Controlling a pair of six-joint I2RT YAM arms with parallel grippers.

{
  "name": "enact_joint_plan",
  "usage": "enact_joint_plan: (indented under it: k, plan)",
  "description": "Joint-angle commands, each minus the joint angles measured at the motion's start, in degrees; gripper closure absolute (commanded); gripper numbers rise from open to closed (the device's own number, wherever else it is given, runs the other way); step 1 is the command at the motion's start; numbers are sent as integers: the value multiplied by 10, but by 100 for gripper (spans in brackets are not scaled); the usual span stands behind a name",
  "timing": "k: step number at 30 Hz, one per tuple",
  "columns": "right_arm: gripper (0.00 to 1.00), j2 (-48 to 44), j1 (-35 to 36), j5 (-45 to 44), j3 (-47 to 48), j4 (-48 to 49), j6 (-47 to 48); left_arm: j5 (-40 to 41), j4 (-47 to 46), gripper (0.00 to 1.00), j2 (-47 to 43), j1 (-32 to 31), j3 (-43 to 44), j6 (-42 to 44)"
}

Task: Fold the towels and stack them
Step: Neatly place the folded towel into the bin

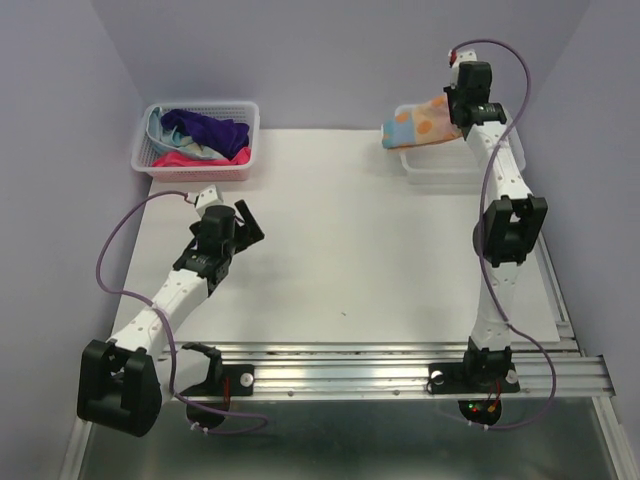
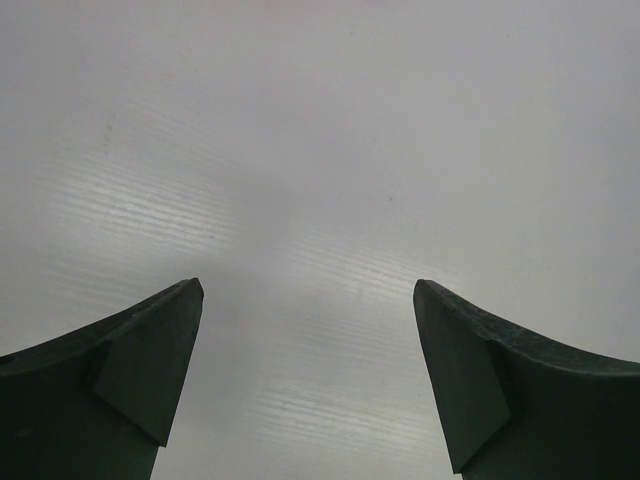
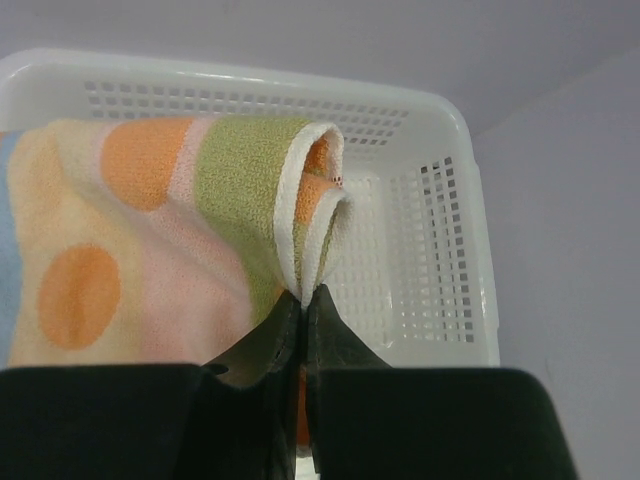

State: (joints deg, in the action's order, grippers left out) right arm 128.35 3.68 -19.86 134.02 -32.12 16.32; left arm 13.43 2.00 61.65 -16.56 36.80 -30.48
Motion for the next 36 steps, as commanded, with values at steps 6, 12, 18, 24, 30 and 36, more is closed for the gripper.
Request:
enact_joint_plan:
  k: [6, 12, 18, 24, 30, 36]
  plan:
    - [99, 24, -46, 54, -62, 78, -18, 12, 0, 1, -9, -3, 41, 13]
    - [99, 61, -57, 57, -65, 88, -18, 13, 2, 1, -9, -3, 48, 17]
    - [99, 81, -68, 65, -73, 108, -16, 13, 1, 1, -6, -3, 53, 18]
    - [99, 102, -78, 56, -64, 123, -20, 14, 0, 1, 1, -3, 59, 20]
    - [99, 110, -83, 35, -47, 132, -15, 18, -1, 1, 9, -3, 67, 22]
    - [88, 113, -83, 30, -42, 130, -8, 7, -9, 1, 23, -3, 81, 24]
